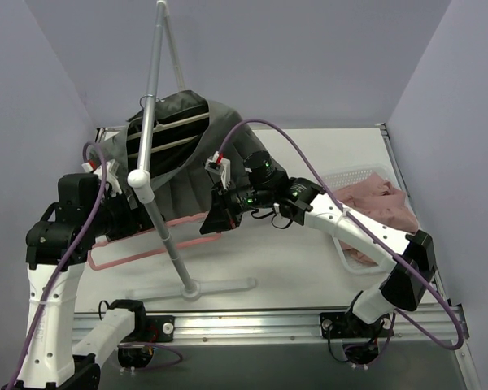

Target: Remove the skirt from the hanger

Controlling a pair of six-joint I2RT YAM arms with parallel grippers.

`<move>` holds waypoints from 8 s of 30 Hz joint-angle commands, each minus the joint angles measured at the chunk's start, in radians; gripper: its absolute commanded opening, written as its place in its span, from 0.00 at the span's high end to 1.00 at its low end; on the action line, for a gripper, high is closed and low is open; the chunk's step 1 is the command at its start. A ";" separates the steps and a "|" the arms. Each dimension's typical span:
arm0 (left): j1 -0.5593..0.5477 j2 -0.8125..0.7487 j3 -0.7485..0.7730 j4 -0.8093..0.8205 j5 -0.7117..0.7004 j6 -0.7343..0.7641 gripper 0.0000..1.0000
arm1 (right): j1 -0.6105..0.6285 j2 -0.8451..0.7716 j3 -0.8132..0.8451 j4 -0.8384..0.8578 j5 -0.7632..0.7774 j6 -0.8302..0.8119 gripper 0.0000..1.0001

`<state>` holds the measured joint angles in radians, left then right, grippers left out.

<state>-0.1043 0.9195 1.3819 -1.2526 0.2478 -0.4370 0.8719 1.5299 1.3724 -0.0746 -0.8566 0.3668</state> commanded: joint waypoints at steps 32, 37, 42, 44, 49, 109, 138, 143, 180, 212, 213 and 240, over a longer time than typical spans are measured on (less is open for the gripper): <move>-0.003 -0.094 0.220 0.024 -0.320 -0.370 0.06 | -0.027 0.028 0.490 -0.355 0.142 -0.334 1.00; -0.003 -0.091 0.236 -0.014 -0.354 -0.396 0.06 | -0.030 0.099 0.700 -0.482 0.133 -0.399 1.00; -0.003 -0.091 0.240 -0.033 -0.338 -0.396 0.06 | -0.028 0.107 0.763 -0.461 0.103 -0.367 1.00; -0.003 -0.094 0.238 -0.041 -0.335 -0.397 0.06 | -0.028 0.101 0.766 -0.462 0.110 -0.367 1.00; -0.003 -0.097 0.227 -0.038 -0.294 -0.399 0.06 | -0.028 0.076 0.792 -0.441 0.133 -0.367 1.00; -0.003 -0.094 0.215 -0.048 -0.008 -0.342 0.01 | 0.067 -0.120 0.781 -0.268 0.435 -0.477 1.00; -0.003 -0.099 0.216 -0.088 -0.071 -0.332 0.07 | 0.139 -0.406 0.293 -0.224 0.683 -0.085 0.75; -0.003 -0.111 0.244 -0.110 -0.099 -0.341 0.06 | 0.138 -0.373 0.336 -0.381 0.714 -0.003 0.48; -0.005 -0.214 0.155 -0.159 -0.125 -0.195 0.04 | -0.263 -0.020 0.757 -0.576 0.484 -0.356 0.12; -0.005 -0.206 0.115 -0.128 -0.047 -0.206 0.06 | -0.252 0.177 0.827 -0.557 0.126 -0.405 0.23; -0.005 -0.206 0.129 -0.130 -0.051 -0.207 0.06 | -0.251 0.187 0.833 -0.560 0.122 -0.410 0.24; -0.005 -0.229 0.083 -0.108 -0.015 -0.227 0.14 | -0.180 0.342 0.984 -0.438 0.017 -0.407 1.00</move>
<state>-0.1043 0.6861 1.4712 -1.3594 0.2150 -0.6537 0.6815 1.8660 2.3135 -0.5842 -0.8028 -0.0349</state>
